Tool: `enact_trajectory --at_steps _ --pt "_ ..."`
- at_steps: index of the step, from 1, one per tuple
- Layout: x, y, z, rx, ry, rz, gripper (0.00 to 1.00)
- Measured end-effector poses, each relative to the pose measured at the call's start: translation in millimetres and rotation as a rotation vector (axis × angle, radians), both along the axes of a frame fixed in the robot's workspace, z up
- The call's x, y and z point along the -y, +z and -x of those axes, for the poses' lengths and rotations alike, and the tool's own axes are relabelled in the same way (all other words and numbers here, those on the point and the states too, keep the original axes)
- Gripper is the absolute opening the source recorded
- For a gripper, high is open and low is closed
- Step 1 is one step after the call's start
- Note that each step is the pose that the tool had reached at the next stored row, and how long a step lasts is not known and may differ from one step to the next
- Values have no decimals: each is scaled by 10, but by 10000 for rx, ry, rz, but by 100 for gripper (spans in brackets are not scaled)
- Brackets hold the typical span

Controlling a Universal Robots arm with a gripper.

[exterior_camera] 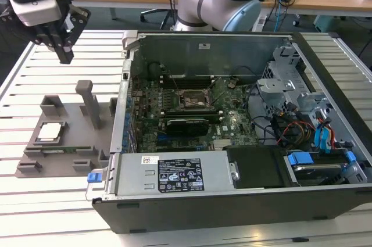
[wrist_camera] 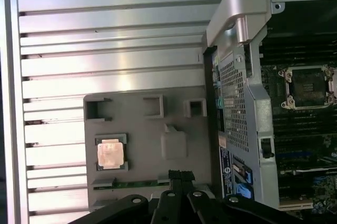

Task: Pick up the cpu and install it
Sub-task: 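Reach for the cpu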

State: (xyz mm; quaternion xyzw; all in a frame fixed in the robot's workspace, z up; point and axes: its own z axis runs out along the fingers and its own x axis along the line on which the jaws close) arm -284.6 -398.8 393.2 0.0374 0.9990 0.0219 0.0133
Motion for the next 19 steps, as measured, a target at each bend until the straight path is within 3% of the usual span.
enact_trajectory --at_steps 9,19 --pt "-2 0 331 -1 1 1 11" --pt "-8 0 631 0 1 0 11"
